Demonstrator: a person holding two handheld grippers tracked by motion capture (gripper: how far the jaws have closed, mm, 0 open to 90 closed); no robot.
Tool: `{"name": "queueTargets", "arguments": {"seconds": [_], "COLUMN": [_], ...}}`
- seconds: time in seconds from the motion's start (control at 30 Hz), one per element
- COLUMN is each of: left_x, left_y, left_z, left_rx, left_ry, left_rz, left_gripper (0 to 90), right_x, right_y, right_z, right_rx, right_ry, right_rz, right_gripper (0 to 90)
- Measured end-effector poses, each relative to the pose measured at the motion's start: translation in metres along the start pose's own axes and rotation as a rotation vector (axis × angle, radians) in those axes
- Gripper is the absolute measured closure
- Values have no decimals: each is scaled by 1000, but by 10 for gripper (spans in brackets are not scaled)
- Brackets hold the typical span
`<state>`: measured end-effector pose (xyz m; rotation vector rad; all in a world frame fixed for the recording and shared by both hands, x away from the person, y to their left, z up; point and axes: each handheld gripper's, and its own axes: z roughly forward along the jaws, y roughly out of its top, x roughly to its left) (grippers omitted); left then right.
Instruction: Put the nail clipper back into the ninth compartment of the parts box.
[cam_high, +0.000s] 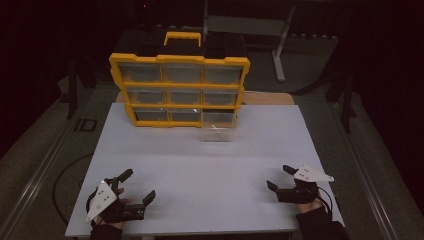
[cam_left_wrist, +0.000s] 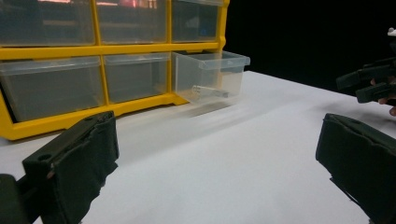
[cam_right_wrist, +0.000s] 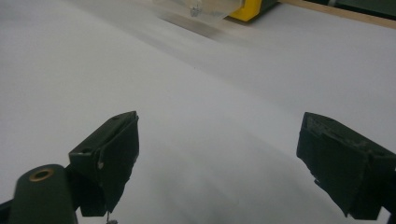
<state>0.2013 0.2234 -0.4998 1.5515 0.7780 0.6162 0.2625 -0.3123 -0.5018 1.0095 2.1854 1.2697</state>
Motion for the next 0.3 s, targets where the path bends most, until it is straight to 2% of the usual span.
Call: {"name": "queueTargets", "arguments": {"seconds": [0.3], "left_x": [0], "left_y": [0], "left_z": [-1], "left_rx": [-1], "left_ry": [3], "left_rz": [0], "left_gripper": [3], "right_x": [3], "right_y": [-1], "right_z": [2], "right_rx": [-2], "right_ry": [-16], "right_rz": [18], "right_gripper": [130]}}
